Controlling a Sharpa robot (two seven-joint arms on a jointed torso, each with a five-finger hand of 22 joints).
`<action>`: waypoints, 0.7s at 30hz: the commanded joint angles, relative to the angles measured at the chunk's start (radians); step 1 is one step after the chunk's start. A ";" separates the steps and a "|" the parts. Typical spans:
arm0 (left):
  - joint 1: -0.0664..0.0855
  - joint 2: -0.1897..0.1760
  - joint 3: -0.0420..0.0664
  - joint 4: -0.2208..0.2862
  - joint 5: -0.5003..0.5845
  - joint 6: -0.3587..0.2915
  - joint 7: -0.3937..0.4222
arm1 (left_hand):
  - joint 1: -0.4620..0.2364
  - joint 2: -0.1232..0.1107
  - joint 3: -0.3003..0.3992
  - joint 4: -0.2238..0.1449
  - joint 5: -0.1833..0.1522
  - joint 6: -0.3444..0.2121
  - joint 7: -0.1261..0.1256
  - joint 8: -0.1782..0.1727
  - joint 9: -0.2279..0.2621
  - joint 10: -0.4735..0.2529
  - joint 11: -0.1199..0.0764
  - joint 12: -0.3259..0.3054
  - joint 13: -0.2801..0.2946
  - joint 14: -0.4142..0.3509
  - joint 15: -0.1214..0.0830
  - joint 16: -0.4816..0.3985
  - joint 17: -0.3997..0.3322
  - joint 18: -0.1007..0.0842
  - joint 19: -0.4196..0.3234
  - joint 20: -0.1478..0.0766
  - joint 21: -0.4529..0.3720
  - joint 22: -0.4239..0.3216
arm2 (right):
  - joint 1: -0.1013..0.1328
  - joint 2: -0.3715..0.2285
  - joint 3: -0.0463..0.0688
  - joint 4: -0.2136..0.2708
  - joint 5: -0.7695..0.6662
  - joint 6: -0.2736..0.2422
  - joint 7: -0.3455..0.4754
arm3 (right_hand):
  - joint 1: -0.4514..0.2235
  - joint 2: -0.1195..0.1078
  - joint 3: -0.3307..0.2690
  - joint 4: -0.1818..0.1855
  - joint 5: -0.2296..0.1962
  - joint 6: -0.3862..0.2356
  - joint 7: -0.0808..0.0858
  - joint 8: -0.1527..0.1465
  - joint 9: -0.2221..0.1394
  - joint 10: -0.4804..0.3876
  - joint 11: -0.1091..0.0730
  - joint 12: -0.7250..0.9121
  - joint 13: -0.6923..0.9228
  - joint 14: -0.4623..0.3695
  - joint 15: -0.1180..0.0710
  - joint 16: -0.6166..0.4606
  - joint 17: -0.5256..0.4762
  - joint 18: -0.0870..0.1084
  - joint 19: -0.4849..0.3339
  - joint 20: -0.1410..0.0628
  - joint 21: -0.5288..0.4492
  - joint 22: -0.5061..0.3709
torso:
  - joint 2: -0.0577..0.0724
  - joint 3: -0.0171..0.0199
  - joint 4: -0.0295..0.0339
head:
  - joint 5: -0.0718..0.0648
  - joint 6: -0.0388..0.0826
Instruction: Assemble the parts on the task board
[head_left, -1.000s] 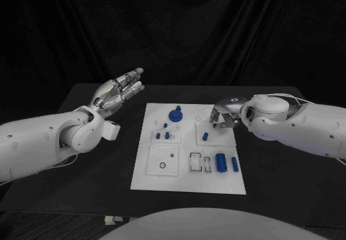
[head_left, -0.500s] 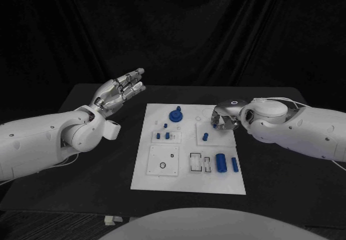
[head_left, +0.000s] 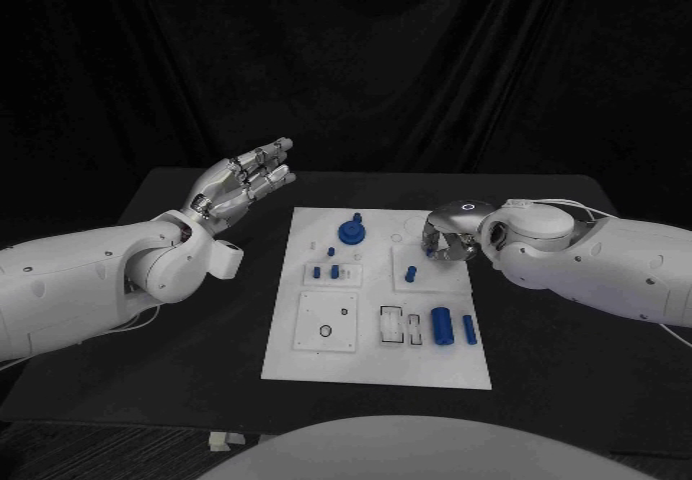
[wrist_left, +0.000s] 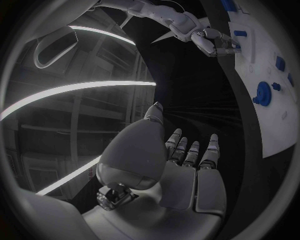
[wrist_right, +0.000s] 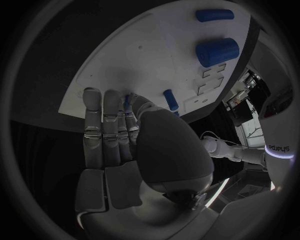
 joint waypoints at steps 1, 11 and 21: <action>-0.001 0.003 0.001 0.000 0.008 0.012 0.028 | 0.010 0.004 -0.001 -0.009 0.007 0.008 0.001 0.005 0.001 0.000 0.008 0.007 0.001 0.001 0.010 0.007 0.002 0.016 0.012 -0.001 0.006 0.008 | -0.007 0.001 -0.002 0.001 0.008 -0.029 0.018 | 0.010 -0.002 0.007 -0.003 0.005 0.018 -0.002 0.009 0.007 0.017 0.000 -0.009 -0.003 0.009 0.001 0.002 0.000 -0.010 0.011 0.001 0.012 0.069 | -0.001 0.0008 0.0001 | -0.002 0.000; -0.002 0.002 0.001 -0.003 0.008 0.013 0.021 | 0.022 0.010 -0.003 -0.021 0.014 0.022 0.008 0.008 0.003 0.005 0.016 0.020 0.003 0.019 0.025 0.020 0.006 0.010 0.044 0.000 0.018 0.030 | -0.006 -0.012 -0.002 0.013 0.023 -0.064 0.018 | 0.009 -0.004 0.009 -0.006 0.006 0.031 -0.001 0.012 0.010 0.034 0.000 -0.017 -0.008 0.015 0.000 0.001 -0.001 -0.011 0.016 0.000 0.029 0.072 | -0.002 0.0005 -0.0004 | 0.010 0.000; -0.002 0.003 0.001 -0.011 0.008 0.015 0.012 | 0.028 0.013 -0.005 -0.027 0.018 0.030 0.012 0.010 0.004 0.007 0.019 0.026 0.004 0.032 0.040 0.032 0.009 0.004 0.065 0.000 0.025 0.041 | 0.026 -0.044 -0.002 0.057 0.025 -0.106 0.018 | 0.008 -0.004 0.010 -0.005 0.007 0.033 0.000 0.012 0.011 0.037 -0.001 -0.021 -0.010 0.021 0.000 0.010 0.009 -0.013 0.020 0.000 0.042 0.074 | -0.003 0.0004 0.0007 | 0.017 0.000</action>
